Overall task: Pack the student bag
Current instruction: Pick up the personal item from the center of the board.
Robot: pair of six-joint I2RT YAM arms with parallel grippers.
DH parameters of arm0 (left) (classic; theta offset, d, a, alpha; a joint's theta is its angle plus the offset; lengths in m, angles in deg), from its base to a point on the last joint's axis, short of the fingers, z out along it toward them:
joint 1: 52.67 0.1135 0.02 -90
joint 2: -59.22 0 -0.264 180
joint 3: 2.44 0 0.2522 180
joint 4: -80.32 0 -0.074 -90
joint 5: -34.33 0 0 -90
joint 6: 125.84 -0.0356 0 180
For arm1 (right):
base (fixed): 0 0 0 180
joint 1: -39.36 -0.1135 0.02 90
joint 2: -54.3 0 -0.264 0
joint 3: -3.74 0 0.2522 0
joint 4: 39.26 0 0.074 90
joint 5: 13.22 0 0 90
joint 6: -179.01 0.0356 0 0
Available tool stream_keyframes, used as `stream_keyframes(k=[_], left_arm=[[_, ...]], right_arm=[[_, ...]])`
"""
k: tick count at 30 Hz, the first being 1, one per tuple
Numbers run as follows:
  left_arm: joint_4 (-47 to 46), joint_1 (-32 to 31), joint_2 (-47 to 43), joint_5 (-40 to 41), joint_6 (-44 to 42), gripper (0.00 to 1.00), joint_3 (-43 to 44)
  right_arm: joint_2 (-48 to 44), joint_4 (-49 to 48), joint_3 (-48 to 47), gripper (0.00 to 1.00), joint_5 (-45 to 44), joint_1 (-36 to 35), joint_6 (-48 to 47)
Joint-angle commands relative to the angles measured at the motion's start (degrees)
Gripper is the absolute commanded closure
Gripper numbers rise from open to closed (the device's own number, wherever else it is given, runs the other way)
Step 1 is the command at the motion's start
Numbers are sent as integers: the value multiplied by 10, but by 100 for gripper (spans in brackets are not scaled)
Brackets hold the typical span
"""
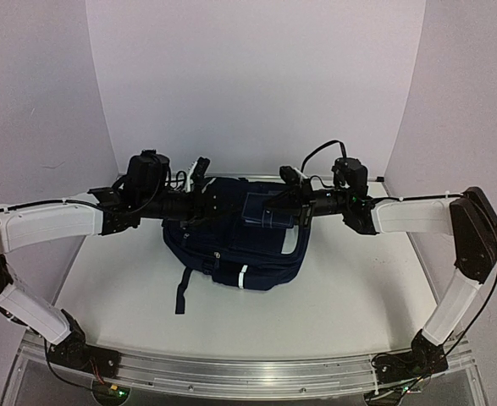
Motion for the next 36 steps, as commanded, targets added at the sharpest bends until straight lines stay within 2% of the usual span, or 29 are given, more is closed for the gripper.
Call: stream_keyframes(k=[1,6,15,18,21,25,27,31,33,34,36], left_arm=[[-176,-2,33,-100,71,33,1],[-241,-2,83,-129,119,34,9],[-271,-5,101,-141,138,41,-4],[-309,-8,110,-159,153,52,-10],[-342,-8,106,-166,170,67,-25],[-326,-7,89,-150,159,87,-38],[-317,-7,82,-146,154,98,-38],[-280,-2,70,-124,138,100,-37],[-242,8,59,-106,128,100,-35],[-216,15,52,-97,121,100,-31],[-154,30,43,-82,108,100,-24]], right_arm=[[-13,-23,-18,96,13,-13,-15],[-26,-23,-18,96,19,-18,-22],[-40,-24,-16,98,23,-18,-30],[-36,-24,-19,99,22,-18,-32],[-32,-24,-24,99,23,-17,-33],[-30,-23,-33,98,21,-9,-36],[-31,-21,-36,85,15,-5,-40],[-29,-12,-28,42,4,3,-50],[-27,28,-21,27,-8,15,-85],[-28,98,-24,24,-18,21,-142],[-30,345,-59,23,-80,25,-341]])
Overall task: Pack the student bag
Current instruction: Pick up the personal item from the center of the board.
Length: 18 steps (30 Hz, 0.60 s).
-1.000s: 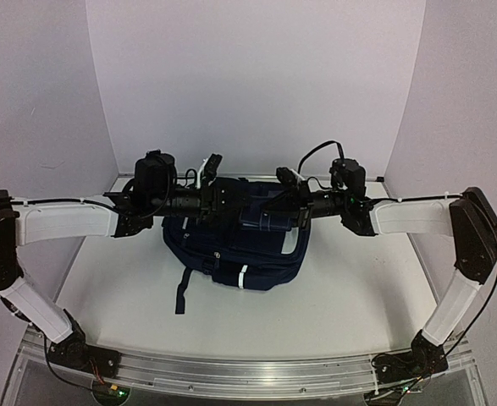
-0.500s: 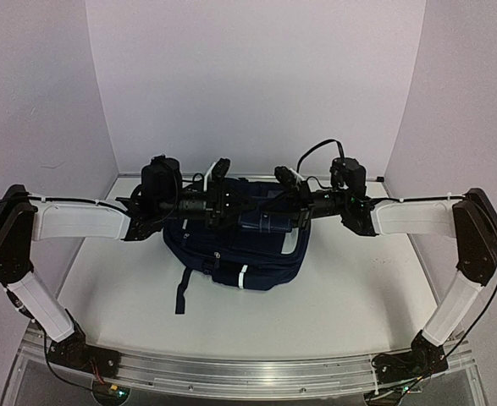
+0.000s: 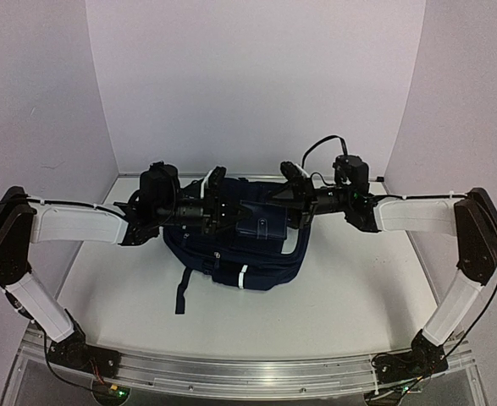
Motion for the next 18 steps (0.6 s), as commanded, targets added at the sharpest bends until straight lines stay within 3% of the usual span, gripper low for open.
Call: stream_keyframes(k=[1,3,9,18], left_arm=[[101,32,-51,43,-40,100,17],[147,45,-58,54,-55,100,23],[320,57,-54,107,-136,100,83],[487,69,-16,224,-209,100,167]], right_arm=[[-16,348,-56,23,-108,13,-302],[-8,418,-58,23,-135,11,-374],[31,501,-51,27,-238,5,-467],[147,574,-132,29,-428,46,-537]])
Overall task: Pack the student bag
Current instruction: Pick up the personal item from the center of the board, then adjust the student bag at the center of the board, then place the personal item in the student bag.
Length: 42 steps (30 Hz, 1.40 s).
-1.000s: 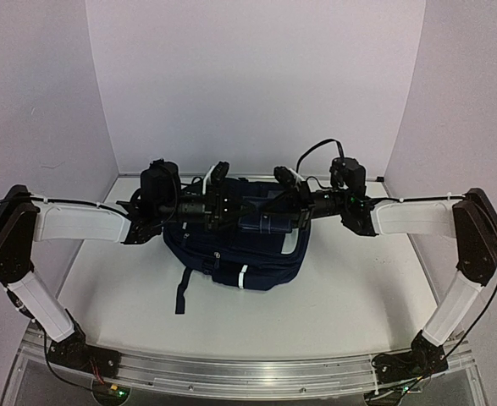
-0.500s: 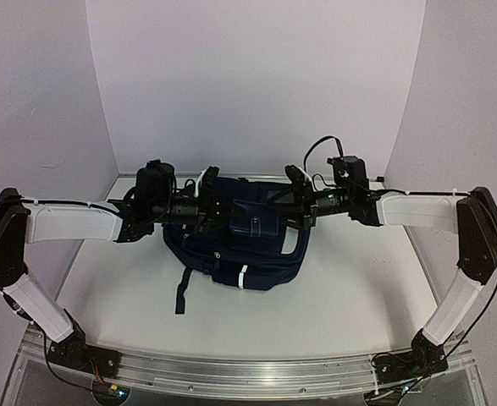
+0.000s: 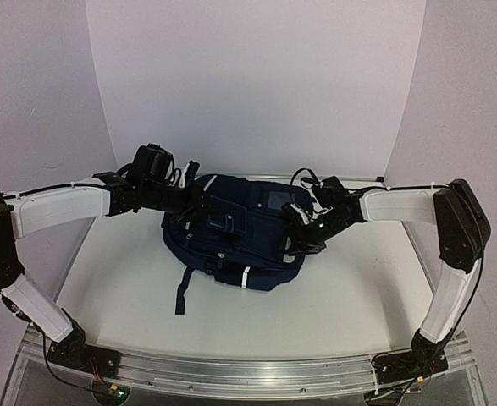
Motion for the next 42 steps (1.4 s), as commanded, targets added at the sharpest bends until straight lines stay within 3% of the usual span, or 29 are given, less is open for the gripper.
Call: stream_keyframes(k=[1,5,9,12,17,24,30,42], left_arm=[[85,6,21,69,-54,100,55],[99,7,41,78,-64,100,70],[110,7,55,95,-70,100,79],[115,7,64,109,-72,100,82],[113,7,64,117,-65,100,78],[100,7,49,119,-48,100,64],[96,7,45,121,-39,100,53],[94,7,43,127,-32,100,40]], right_arm=[[71,61,-54,30,-173,47,-67],[105,84,-120,32,-216,61,-91],[74,100,-151,37,-202,54,-100],[33,102,-160,38,-226,12,-95],[14,101,-206,39,-336,-71,-100],[70,100,-281,37,-411,-120,-64],[119,101,-325,37,-422,-154,-48],[202,104,-356,35,-495,-177,-54]])
